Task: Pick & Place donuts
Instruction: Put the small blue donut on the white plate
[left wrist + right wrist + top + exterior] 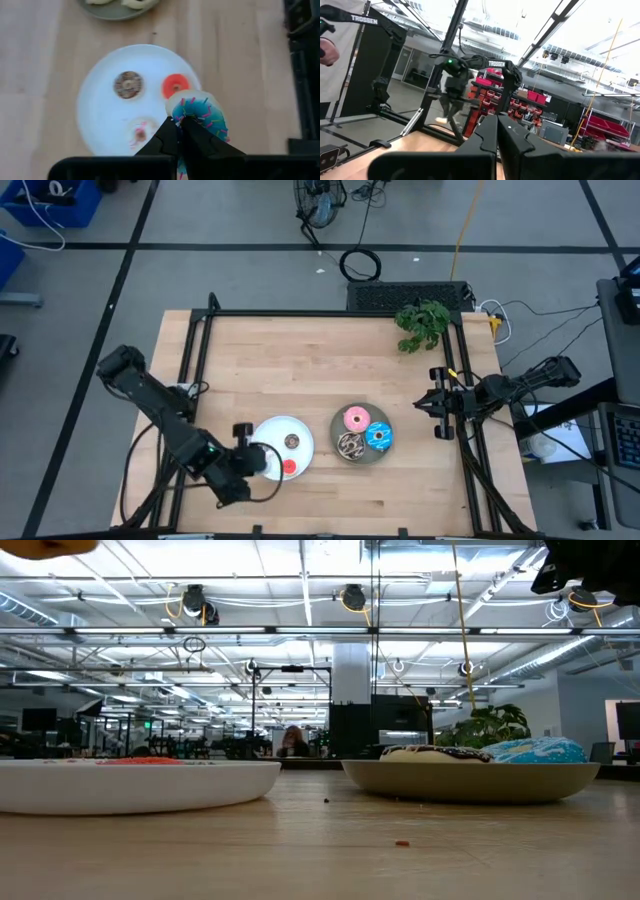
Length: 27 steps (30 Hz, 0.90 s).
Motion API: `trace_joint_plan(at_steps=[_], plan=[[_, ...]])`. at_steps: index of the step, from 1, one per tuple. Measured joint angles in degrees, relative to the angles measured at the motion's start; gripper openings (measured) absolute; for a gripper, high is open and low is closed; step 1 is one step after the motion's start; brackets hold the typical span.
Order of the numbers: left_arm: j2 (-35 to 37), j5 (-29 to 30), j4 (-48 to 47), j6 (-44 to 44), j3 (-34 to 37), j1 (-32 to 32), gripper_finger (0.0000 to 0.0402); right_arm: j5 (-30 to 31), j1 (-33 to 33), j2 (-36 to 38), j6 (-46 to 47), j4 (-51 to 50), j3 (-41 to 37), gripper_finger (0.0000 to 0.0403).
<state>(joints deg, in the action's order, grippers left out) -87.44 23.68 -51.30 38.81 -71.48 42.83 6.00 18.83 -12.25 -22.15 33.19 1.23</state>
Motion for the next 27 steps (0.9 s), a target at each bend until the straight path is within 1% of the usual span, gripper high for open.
trace_joint_plan(at_steps=[2,4,8,11,14,16,20,23,25,27], plan=[[1.3,1.3,-2.4,-0.1,0.0,-0.4,0.0007,0.0,0.0,0.0,0.0,0.0,0.0,0.0],[2.0,2.0,-5.1,-0.5,0.0,-1.2,0.001,0.1,0.0,0.0,0.0,0.0,0.0,0.0],[2.0,1.8,-9.2,-4.9,0.0,-4.0,0.0018,0.1,0.0,0.0,0.0,0.0,0.0,0.0],[2.1,1.7,-8.3,-9.8,0.5,-7.8,0.0007,0.1,0.0,0.0,0.0,0.0,0.0,0.0],[2.1,1.6,-7.7,-12.7,2.1,-12.6,0.0011,0.1,0.0,0.0,0.0,0.0,0.0,0.0],[2.1,0.4,-3.8,-16.0,5.1,-16.1,0.0015,0.1,0.0,0.0,0.0,0.0,0.0,0.0],[2.0,-8.1,10.0,-24.2,14.2,-21.6,0.0007,0.1,0.0,0.0,0.0,0.0,0.0,0.0],[2.0,-11.2,14.9,-24.2,19.3,-24.0,0.0012,0.1,0.0,0.0,0.0,-0.4,0.0,0.0],[2.0,-13.3,18.2,-23.3,21.3,-24.7,0.0017,0.1,0.0,0.0,-0.3,-0.6,0.0,0.0],[2.1,-14.6,21.1,-23.2,22.6,-24.9,0.0014,0.1,0.0,0.0,-1.5,-0.8,0.0,0.0]])
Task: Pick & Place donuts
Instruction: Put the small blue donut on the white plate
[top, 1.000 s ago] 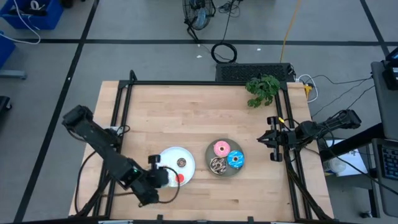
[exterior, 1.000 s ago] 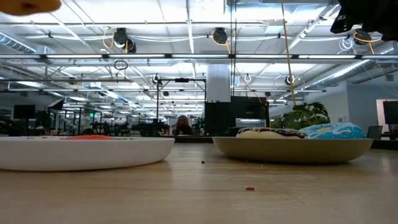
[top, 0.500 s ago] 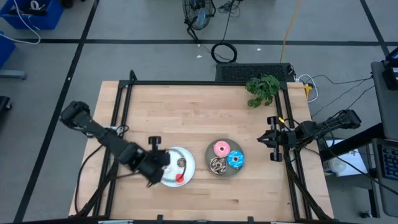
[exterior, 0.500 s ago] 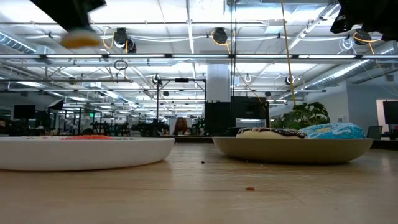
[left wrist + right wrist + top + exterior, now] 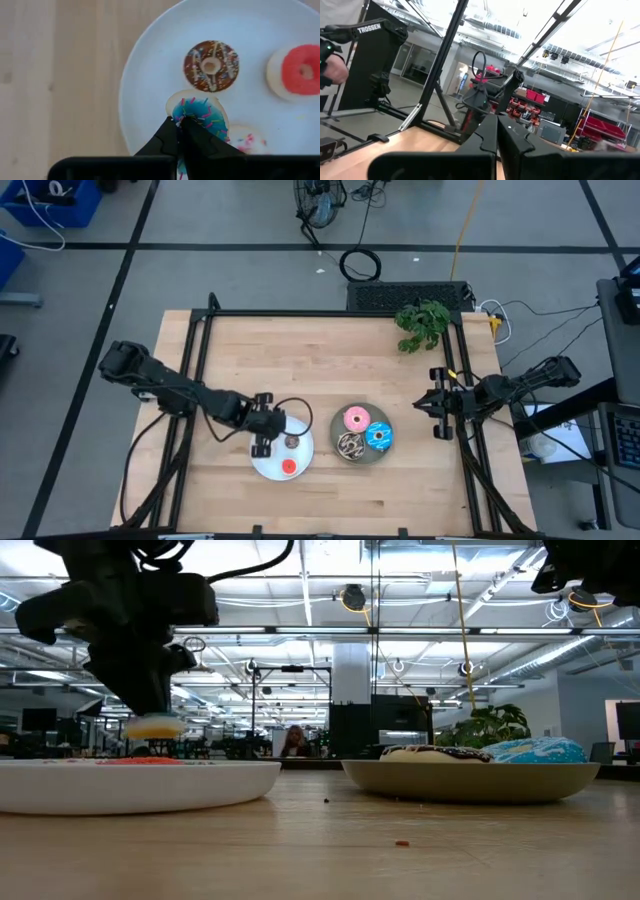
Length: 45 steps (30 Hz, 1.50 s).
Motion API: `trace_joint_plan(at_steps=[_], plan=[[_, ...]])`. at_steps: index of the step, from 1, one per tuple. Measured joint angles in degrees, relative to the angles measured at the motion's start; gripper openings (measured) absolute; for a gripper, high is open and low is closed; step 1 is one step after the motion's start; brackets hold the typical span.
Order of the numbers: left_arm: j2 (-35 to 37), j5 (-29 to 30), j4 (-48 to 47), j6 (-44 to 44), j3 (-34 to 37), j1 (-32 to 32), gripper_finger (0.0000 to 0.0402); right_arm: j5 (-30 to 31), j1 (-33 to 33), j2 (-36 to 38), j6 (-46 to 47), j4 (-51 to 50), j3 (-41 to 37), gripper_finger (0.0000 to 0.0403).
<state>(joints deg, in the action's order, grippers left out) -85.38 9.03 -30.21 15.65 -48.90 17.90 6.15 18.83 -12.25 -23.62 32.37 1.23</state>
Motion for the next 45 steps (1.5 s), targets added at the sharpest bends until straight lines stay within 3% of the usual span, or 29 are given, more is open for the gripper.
trace_joint_plan(at_steps=[16,19,25,29,36,45], plan=[[-0.9,1.2,12.2,6.5,7.6,0.5,0.0011,0.0,0.0,0.0,0.2,0.0,0.0,0.0],[-0.9,0.0,13.9,6.4,8.3,0.5,0.0041,0.0,0.0,0.0,0.3,0.0,0.0,0.0],[-0.9,-1.5,14.1,8.6,8.3,-0.1,0.0143,0.0,0.0,0.0,0.4,0.1,0.0,0.0],[-0.9,-1.3,14.1,10.0,8.3,-1.2,0.0184,0.0,0.0,0.0,0.4,0.4,0.0,0.0],[-0.9,-1.5,11.7,8.8,5.1,-1.8,0.0206,0.0,0.0,0.0,0.4,0.4,0.0,0.0],[-0.9,1.5,-2.7,10.6,-2.0,-0.9,0.0207,0.0,0.0,0.0,0.4,0.4,0.0,0.0]])
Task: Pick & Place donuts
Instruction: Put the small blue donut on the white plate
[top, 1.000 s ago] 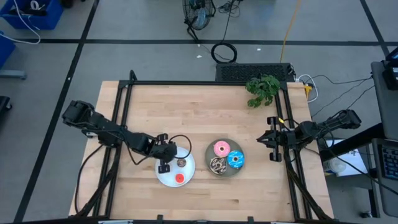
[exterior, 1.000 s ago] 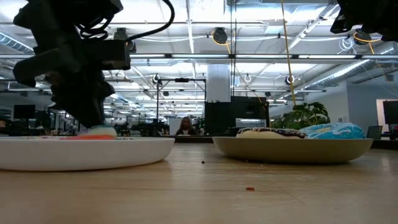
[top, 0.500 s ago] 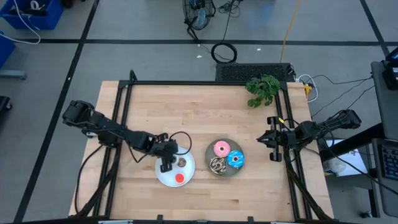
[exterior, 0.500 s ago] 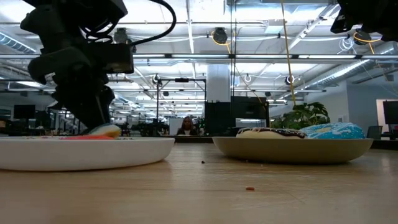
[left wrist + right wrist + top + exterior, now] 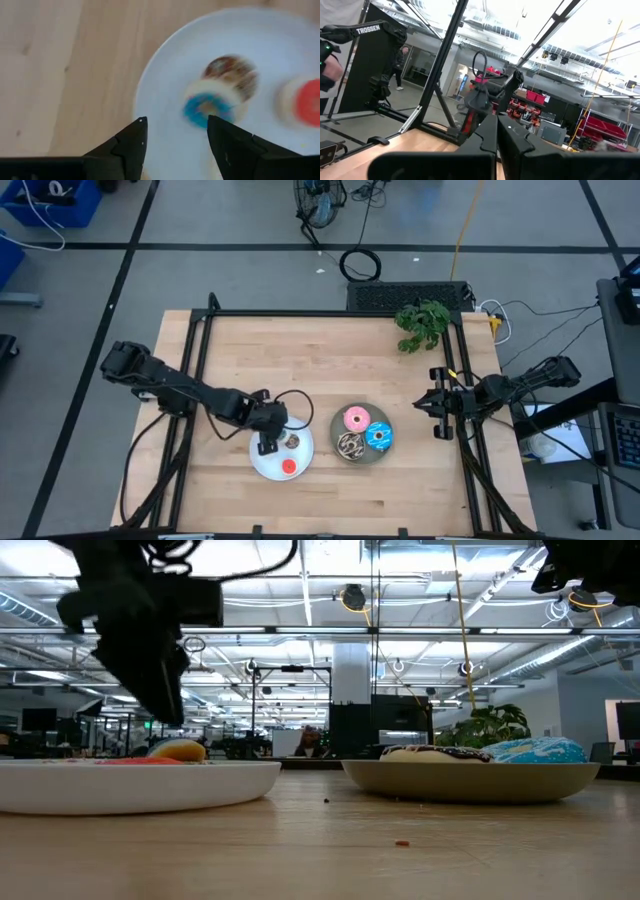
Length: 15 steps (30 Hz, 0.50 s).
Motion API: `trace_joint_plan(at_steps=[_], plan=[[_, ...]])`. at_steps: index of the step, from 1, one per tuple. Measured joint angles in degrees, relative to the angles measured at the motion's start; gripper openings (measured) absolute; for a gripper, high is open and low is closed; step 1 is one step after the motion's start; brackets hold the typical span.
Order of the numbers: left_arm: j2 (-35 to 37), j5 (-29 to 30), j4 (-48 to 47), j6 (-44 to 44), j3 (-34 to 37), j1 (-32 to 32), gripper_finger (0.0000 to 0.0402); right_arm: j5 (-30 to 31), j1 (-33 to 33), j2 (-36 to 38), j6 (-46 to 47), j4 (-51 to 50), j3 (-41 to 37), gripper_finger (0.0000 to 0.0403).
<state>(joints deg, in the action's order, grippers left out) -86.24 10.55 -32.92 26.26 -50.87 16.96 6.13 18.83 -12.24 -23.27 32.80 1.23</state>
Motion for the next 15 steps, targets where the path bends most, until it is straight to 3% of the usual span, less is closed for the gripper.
trace_joint_plan(at_steps=[5,10,15], plan=[[-0.1,0.0,5.6,0.9,-1.9,2.8,0.0207,0.0,0.0,0.0,-0.1,0.0,0.0,0.0],[-0.7,1.8,3.8,8.6,-2.1,3.7,0.0207,0.0,0.0,0.0,0.0,0.0,0.0,0.0],[-4.4,3.1,1.9,6.6,-2.1,7.1,0.0207,0.0,0.0,0.0,0.0,0.0,0.0,0.0]])
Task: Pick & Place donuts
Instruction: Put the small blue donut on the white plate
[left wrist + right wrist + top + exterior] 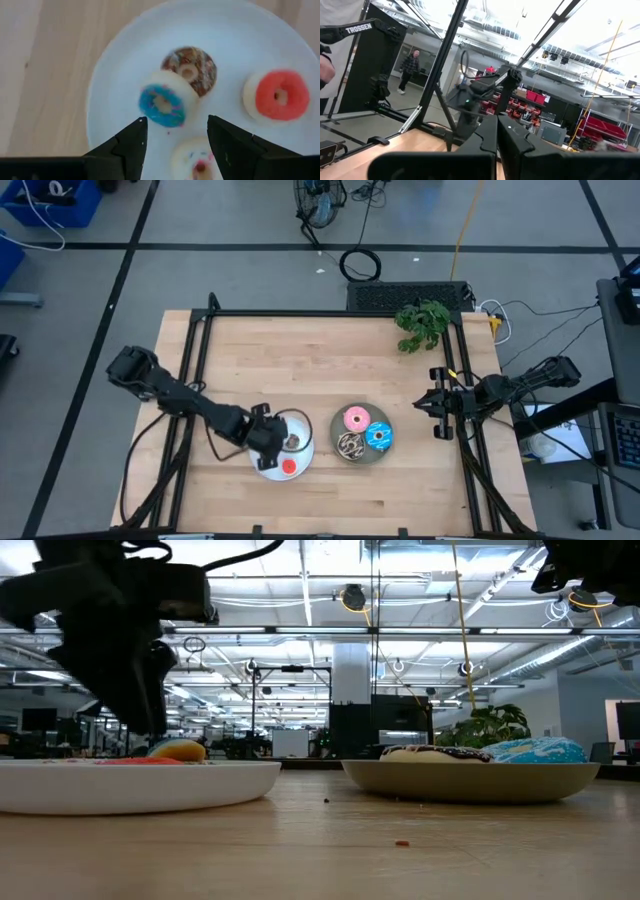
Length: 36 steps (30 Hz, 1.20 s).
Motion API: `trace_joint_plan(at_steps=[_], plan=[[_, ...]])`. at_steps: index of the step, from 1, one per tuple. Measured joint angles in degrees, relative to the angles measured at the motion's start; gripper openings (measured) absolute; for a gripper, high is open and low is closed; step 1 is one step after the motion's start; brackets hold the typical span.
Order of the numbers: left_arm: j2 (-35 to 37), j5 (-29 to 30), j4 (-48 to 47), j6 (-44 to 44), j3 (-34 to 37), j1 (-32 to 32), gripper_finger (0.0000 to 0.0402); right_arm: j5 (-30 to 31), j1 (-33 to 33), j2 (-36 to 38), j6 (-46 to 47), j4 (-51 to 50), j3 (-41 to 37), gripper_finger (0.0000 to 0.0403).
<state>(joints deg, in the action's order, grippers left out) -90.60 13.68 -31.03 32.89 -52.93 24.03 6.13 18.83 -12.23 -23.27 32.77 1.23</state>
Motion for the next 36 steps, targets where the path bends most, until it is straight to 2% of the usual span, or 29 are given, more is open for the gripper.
trace_joint_plan(at_steps=[12,21,29,36], plan=[[-2.1,4.8,1.1,-0.5,0.0,2.4,0.0207,0.0,0.0,0.0,0.0,0.3,0.0,0.0],[-2.2,4.5,1.3,1.8,0.0,2.4,0.0207,0.0,0.0,0.0,0.0,0.2,0.0,0.0],[-7.2,3.3,1.6,0.3,0.0,2.0,0.0207,0.0,0.0,-0.1,0.0,0.3,0.0,0.0],[-6.7,2.9,1.3,0.6,0.0,1.9,0.0207,0.0,0.0,-0.1,0.0,0.3,0.0,0.0]])
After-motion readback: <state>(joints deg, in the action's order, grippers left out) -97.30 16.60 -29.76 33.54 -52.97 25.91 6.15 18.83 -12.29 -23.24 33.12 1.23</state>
